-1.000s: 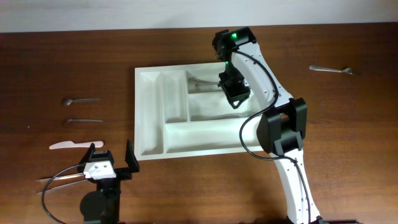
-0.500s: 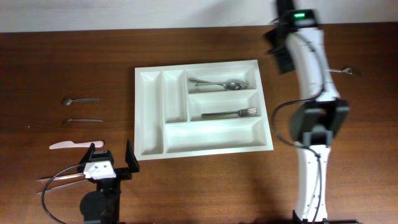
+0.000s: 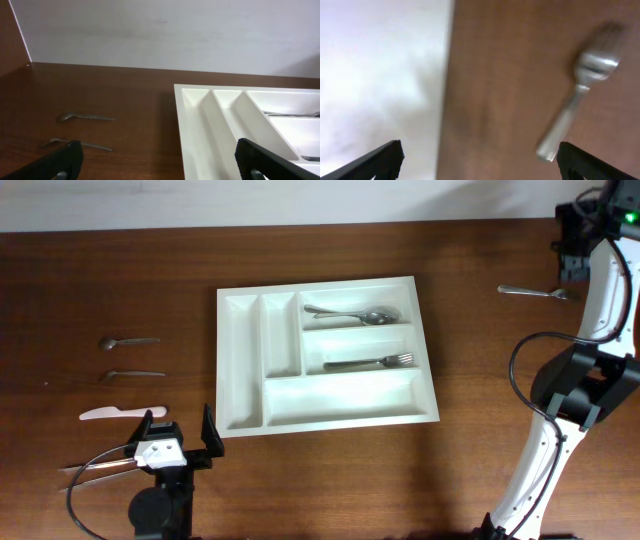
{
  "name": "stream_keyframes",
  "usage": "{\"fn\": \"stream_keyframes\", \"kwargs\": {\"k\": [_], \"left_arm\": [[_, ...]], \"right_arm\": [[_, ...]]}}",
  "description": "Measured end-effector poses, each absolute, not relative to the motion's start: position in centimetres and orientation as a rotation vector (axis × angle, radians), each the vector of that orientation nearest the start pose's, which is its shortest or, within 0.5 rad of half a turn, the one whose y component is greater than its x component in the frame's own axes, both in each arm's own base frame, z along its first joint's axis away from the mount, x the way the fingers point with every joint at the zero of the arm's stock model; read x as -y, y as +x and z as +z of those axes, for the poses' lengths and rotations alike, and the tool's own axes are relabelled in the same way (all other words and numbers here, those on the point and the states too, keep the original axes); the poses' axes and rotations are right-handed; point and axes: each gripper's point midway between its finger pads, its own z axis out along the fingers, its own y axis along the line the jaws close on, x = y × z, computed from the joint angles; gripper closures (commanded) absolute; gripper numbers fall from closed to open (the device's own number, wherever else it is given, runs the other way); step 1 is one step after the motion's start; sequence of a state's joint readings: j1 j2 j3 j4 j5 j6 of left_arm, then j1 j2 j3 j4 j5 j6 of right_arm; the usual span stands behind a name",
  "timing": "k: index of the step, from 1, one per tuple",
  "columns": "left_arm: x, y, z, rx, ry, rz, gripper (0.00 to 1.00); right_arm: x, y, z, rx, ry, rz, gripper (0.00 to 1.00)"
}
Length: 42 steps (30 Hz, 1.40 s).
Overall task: Pack container
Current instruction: 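Move the right gripper back right and grasp the remaining silver fork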
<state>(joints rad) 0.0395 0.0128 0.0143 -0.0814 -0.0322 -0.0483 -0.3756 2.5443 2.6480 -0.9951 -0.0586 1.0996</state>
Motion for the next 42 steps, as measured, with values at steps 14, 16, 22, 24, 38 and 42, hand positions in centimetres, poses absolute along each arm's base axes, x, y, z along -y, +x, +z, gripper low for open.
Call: {"fn": "stream_keyframes", "kwargs": {"k": [14,16,22,24,38,42], "left_arm": [[-1.5,24.6,15.8,-1.648,-0.097,0.02,0.01],[-1.5,24.6,15.8,-1.648,-0.097,0.02,0.01],[-1.5,24.6,15.8,-1.648,-0.097,0.02,0.01],[-1.5,24.6,15.8,-1.648,-0.097,0.02,0.01],[-1.5,24.6,15.8,-1.648,-0.097,0.02,0.01],[-1.5,24.6,15.8,-1.648,-0.097,0.02,0.01]], "right_arm": [[20.0,60.6,11.8,-1.983,1.591,0.402,0.96],[20.0,60.5,10.6,-1.998,1.606,0.395,0.96],[19.9,60.1,7.7,-2.04,1.646,0.374,0.96],[19.9,60.0,7.1,-2.048,1.653,0.37,0.96],[21.4,57.3,3.8,-2.092,1.775,0.252,0.96],[22.7,56.4,3.6,-2.08,1.809,0.222,0.96]]}}
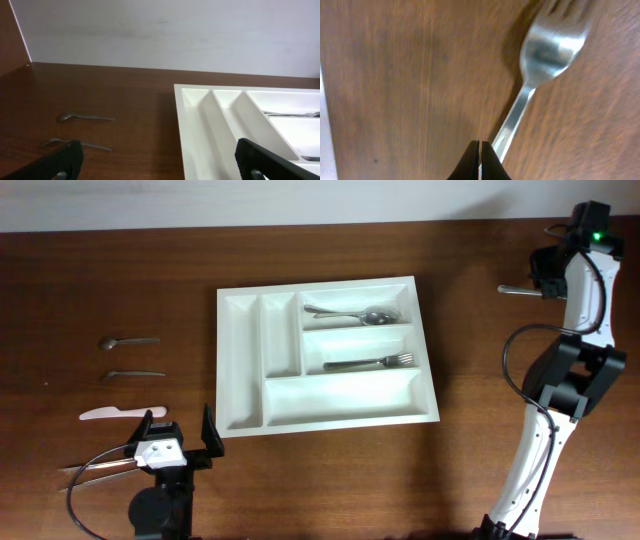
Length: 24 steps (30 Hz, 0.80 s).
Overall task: Pack container
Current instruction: 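Move the right gripper back right and grasp the remaining silver fork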
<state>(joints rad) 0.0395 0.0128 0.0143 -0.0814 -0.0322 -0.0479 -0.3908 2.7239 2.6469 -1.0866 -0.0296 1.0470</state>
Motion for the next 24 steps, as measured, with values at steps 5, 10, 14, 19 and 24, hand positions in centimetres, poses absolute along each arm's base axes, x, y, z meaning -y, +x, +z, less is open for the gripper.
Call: {"fn": "stream_keyframes", "kwargs": {"k": [5,10,14,19,24], "left_arm": [[-1.5,24.6,15.8,-1.648,-0.097,0.02,0.01],[-1.5,24.6,15.8,-1.648,-0.097,0.02,0.01],[-1.5,24.6,15.8,-1.648,-0.097,0.02,0.01],[-1.5,24.6,15.8,-1.648,-0.097,0.02,0.01],[-1.5,24.6,15.8,-1.648,-0.097,0.02,0.01]], "right_arm": [[23.7,55.9,3.1,-2.065,1.828,0.207,0.96],[23.7,55.7,2.3,-2.073,1.838,0.197,0.96],[23.7,55.7,2.2,-2.074,1.84,0.197,0.96],[23.8,55.9,2.3,-2.067,1.833,0.2,0.96],[23.9,56.1,2.0,-2.062,1.829,0.204,0.96]]}}
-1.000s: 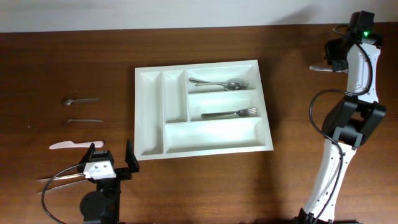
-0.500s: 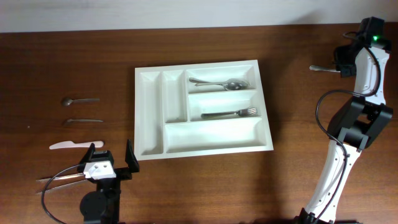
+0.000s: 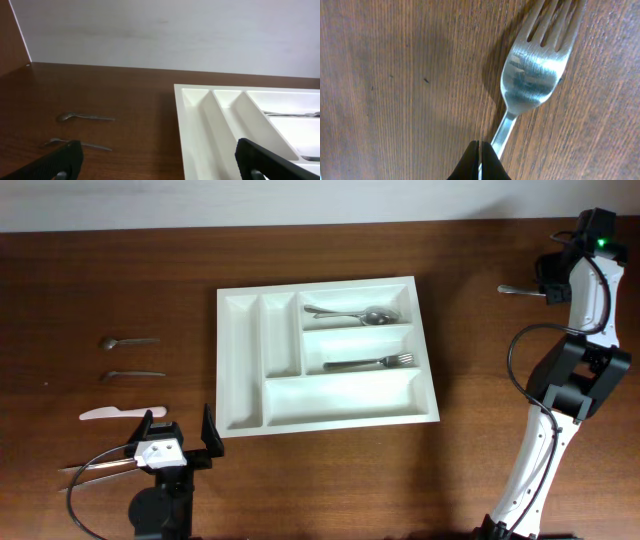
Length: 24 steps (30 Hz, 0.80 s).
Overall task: Pack container
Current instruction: 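Move the right gripper back right and grasp the remaining silver fork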
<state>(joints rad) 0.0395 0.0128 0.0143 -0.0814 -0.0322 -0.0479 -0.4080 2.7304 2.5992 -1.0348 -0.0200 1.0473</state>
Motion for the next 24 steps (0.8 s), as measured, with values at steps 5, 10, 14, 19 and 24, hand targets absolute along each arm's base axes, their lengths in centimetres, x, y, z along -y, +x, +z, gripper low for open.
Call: {"fn": "stream_keyframes", "kwargs": {"k": [5,10,14,19,24], "left_arm": [[-1.5,24.6,15.8,-1.648,-0.097,0.02,0.01],[-1.5,24.6,15.8,-1.648,-0.097,0.02,0.01],[-1.5,24.6,15.8,-1.648,-0.097,0.02,0.01],[-1.5,24.6,15.8,-1.648,-0.097,0.02,0.01],[-1.5,24.6,15.8,-1.648,-0.097,0.02,0.01]], "right_arm": [[23.8,56.1,1.2,-2.071,1.834,0.206,0.96],[23.8,56.1,0.9,-2.074,1.839,0.204,0.96],[23.7,55.8,0.5,-2.086,1.848,0.198,0.96],[23.1,54.5,0.2,-2.128,1.888,0.174,0.96],[22.1,51.8,0.1,-2.165,2.017,0.119,0.96]]}}
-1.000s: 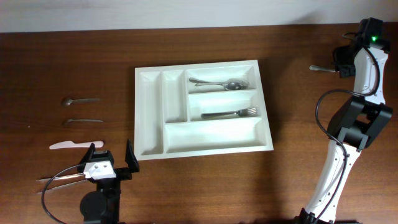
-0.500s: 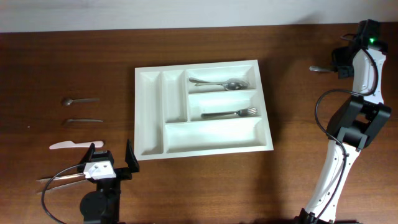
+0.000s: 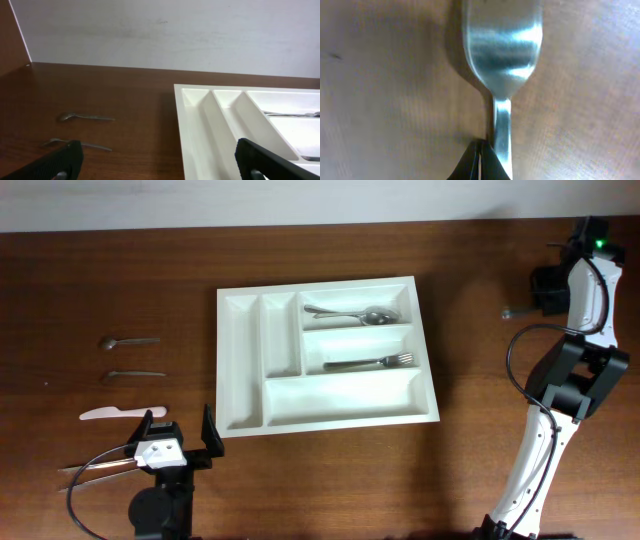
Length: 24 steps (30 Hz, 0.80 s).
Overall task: Pack container
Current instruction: 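Move the right gripper back right and grasp the remaining silver fork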
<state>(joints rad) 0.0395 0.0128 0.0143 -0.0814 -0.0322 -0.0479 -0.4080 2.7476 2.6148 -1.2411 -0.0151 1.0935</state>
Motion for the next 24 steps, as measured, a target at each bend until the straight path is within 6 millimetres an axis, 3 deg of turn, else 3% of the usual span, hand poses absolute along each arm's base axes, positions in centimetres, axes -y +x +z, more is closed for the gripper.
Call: {"fn": "stream_keyframes", "kwargs": {"k": [8,14,16,19,22,24], "left_arm": [[-1.5,24.6,15.8,-1.648,-0.097,0.02,0.01],[-1.5,24.6,15.8,-1.648,-0.097,0.02,0.01],[-1.5,24.6,15.8,-1.648,-0.097,0.02,0.01],[-1.5,24.6,15.8,-1.648,-0.097,0.02,0.01],[-1.5,24.6,15.8,-1.648,-0.097,0.02,0.01],[-1.5,24.6,15.8,-1.648,-0.097,0.02,0.01]], "right_arm": [[21.3,48.8,0.0,-2.162,2.172,0.027,0.95],[21.8,48.5,0.6,-2.283,2.028,-0.035,0.48],[22.1,48.4,1.4,-2.312,1.984,-0.053,0.25],[22.7,49.2,3.4,-2.318,1.886,-0.047,0.12],[23.2,50.0,5.4,-2.315,1.796,-0.041,0.06],[23.1,49.7,5.7,-2.333,1.789,-0.047,0.02]]}}
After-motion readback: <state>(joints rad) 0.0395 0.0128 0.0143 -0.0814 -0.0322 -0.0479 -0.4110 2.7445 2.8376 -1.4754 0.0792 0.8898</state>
